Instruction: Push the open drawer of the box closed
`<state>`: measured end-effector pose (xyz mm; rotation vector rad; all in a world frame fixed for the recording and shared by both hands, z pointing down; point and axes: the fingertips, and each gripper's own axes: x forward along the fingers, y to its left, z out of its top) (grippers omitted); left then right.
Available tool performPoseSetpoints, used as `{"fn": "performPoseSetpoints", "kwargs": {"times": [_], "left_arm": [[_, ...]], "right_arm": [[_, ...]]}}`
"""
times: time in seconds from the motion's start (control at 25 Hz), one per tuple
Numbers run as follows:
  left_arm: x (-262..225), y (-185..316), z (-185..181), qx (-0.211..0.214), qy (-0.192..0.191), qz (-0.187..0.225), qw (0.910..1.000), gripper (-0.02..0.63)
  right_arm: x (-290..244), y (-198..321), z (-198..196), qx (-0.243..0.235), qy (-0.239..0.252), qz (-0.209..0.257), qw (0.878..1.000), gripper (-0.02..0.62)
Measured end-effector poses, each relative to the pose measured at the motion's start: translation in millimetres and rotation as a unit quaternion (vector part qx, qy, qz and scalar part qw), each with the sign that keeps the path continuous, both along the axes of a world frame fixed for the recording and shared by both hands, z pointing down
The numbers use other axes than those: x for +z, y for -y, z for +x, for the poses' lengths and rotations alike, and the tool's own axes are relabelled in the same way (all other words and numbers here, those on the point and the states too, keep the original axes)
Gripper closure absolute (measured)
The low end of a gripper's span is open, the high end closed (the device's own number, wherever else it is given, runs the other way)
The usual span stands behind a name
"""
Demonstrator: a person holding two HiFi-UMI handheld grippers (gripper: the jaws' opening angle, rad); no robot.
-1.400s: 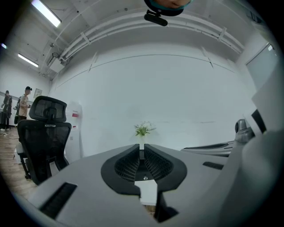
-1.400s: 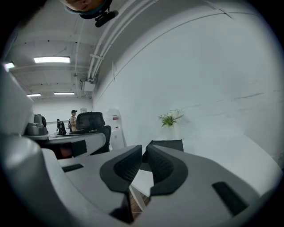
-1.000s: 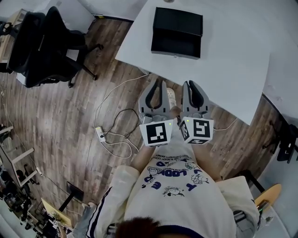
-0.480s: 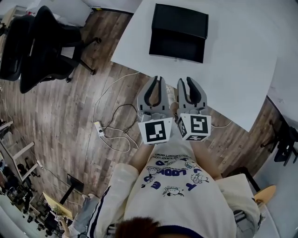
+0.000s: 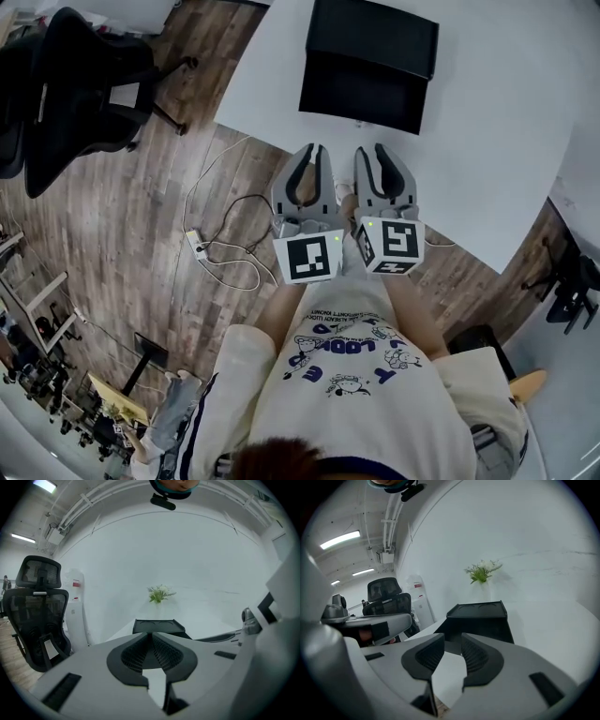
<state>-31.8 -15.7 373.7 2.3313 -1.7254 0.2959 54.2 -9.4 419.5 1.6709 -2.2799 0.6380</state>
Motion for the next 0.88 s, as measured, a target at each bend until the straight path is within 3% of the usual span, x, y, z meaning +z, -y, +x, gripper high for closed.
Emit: {"fn": "performPoseSetpoints", "kwargs": {"times": [0.88], "left_arm": [[64, 33, -17, -0.015, 0.015, -0.05, 0.9985, 0.565]], "right_arm": [[87, 35, 1, 0.008, -0.007, -0.082, 0.997, 0.459]]}}
